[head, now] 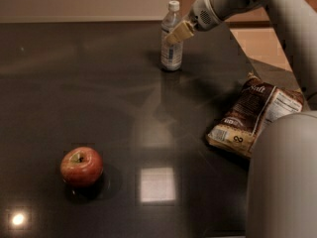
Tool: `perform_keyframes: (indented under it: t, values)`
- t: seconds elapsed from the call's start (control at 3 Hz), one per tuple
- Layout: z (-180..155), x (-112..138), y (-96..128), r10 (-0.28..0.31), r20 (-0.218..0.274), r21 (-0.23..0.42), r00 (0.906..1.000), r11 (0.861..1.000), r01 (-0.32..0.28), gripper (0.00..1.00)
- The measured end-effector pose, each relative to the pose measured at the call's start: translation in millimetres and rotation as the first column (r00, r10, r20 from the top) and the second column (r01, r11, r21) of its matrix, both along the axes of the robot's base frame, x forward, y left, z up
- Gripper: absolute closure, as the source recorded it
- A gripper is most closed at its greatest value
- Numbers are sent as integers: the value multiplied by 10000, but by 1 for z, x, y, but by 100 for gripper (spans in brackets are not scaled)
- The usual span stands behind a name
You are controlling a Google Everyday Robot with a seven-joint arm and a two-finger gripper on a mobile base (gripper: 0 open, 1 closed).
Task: Knock blue plastic bottle over
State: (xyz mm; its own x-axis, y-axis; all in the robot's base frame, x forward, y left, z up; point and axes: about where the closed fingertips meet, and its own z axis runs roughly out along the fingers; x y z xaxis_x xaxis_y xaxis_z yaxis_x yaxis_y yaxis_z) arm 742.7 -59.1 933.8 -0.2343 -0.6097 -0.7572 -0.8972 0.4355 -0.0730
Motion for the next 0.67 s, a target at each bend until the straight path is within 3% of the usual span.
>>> perform_keyframes:
  t: [0.33,0.67]
  values:
    - [14,-14,-5,23,-334,-706,9994,9975,-47,87]
    - [19,-40,-13,426,-856,-2228,9954,9730,-608,100]
